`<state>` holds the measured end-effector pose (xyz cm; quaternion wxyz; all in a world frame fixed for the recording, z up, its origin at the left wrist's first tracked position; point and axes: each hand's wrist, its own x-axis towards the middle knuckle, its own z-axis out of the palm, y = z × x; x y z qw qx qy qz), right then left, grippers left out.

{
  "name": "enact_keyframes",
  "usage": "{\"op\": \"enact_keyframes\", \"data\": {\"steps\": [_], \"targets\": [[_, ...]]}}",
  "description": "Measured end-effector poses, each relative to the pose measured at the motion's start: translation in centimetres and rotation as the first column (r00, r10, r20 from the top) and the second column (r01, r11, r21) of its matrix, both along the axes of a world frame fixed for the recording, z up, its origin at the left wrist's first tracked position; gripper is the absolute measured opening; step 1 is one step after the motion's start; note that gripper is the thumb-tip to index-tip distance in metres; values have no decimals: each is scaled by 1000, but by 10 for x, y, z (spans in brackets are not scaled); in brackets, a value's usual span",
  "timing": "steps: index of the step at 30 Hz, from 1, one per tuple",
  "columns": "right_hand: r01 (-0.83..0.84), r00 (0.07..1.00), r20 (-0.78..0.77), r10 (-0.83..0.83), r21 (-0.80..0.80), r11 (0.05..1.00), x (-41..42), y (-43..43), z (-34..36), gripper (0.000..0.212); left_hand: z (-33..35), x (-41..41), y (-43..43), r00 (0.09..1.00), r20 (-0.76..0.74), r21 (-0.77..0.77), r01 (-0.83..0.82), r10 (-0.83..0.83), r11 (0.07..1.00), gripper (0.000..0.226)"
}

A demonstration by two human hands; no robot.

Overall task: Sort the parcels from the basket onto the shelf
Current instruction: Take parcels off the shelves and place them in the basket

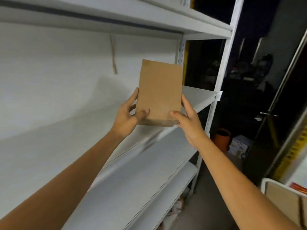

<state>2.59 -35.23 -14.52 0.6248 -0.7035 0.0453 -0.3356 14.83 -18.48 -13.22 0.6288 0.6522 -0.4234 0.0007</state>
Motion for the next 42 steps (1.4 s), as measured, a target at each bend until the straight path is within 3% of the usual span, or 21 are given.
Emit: {"op": "enact_keyframes", "data": {"steps": [10,17,27,38,42], "targets": [[375,926,48,-375,14,927,-152,-89,-36,61,-36,-108,-153,940,0,47,341,-342,939,74],[523,852,-76,-518,74,849,-266,-150,-101,57,-102,-199,-246,898,-88,169,439,-431,882,71],[654,755,-330,-567,304,693,-382,-188,-202,60,-208,-296,-317,806,-282,396,592,-521,702,71],[760,641,-541,-544,353,545,-420,-261,-271,58,-300,-330,-416,670,-501,429,742,-547,516,62],[784,597,-645,-477,344,516,-419,-288,-306,57,-335,-325,-438,666,-563,501,746,-490,439,75]]}}
